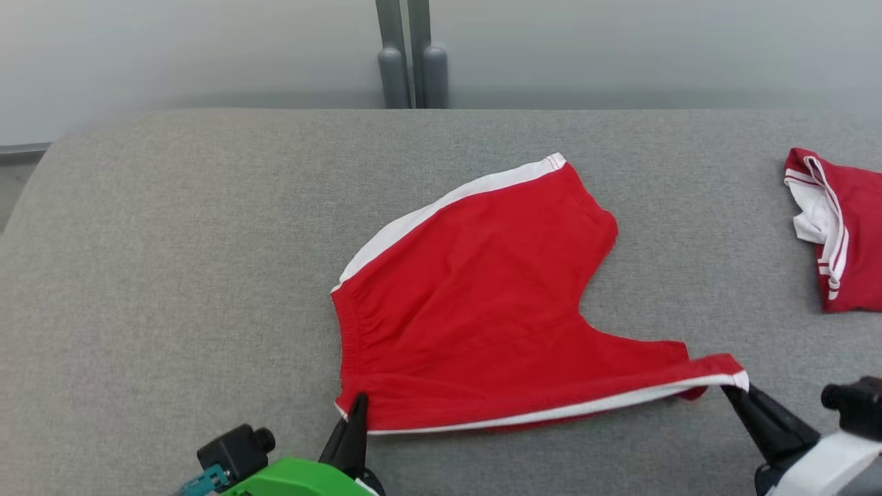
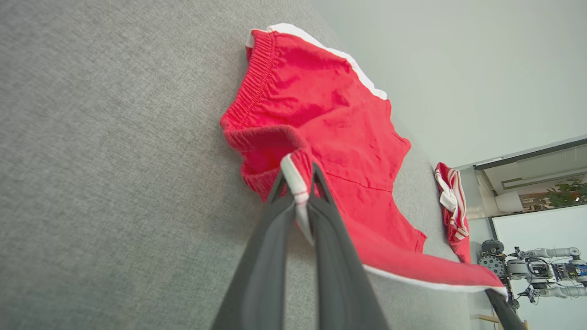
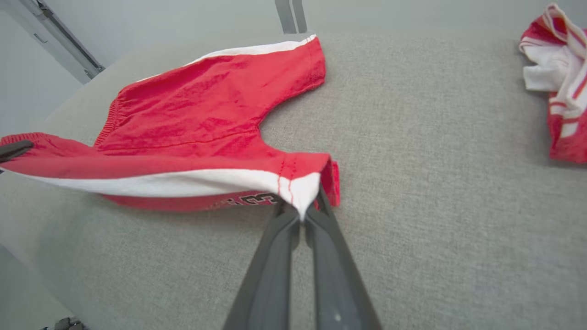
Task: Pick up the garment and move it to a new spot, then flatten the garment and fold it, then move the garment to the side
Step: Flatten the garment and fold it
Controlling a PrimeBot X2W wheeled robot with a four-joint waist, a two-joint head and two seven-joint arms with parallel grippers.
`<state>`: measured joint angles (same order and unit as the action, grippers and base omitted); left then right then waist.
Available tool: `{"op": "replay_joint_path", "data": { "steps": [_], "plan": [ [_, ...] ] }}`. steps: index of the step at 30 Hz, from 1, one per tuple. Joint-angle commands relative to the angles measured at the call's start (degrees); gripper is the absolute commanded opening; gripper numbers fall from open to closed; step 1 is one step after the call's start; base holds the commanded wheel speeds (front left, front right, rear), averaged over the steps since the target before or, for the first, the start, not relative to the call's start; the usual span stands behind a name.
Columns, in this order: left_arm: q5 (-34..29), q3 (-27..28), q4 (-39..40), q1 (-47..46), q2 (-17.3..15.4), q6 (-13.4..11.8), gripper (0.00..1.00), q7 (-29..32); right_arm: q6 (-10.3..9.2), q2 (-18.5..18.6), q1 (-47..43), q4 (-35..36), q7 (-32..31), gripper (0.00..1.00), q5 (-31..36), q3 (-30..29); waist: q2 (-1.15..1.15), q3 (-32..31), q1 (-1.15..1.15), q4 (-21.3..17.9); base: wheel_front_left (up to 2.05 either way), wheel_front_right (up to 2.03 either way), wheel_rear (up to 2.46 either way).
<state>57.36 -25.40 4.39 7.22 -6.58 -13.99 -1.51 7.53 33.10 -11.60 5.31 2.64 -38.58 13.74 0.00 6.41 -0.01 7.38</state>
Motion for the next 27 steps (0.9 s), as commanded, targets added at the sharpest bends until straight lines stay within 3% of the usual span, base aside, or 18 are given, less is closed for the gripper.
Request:
{"op": "replay_joint_path", "data": {
  "steps": [1,8,15,27],
  "plan": [
    [-0.88,-0.24,0.29,-1.96,-0.73,-0.8,0.0,0.88,-0.08,0.87,2.93,-0.14,-0.81,0.0,-0.03,0.38,0.0,4.26,0.01,4.81,0.0,0.0,0.0],
    [-4.84,-2.62,1.86,-12.54,-1.98,-2.44,0.0,5.87,-0.08,6.04,17.46,-2.53,-6.8,0.0,-1.46,1.33,0.0,9.09,0.01,9.47,0.0,0.0,0.0],
    [-6.17,-3.83,0.18,-23.68,-0.45,-3.17,0.0,10.55,-0.08,9.84,32.71,-7.32,-13.11,0.0,-2.61,5.69,0.0,14.14,0.01,12.2,0.0,0.0,0.0],
    [-5.3,-5.36,-10.04,-34.62,1.99,-4.74,0.0,14.97,-0.07,11.25,48.43,-16.49,-16.75,0.0,-4.01,14.46,0.0,17.55,0.01,13.71,0.0,0.0,0.0]
  ]
}}
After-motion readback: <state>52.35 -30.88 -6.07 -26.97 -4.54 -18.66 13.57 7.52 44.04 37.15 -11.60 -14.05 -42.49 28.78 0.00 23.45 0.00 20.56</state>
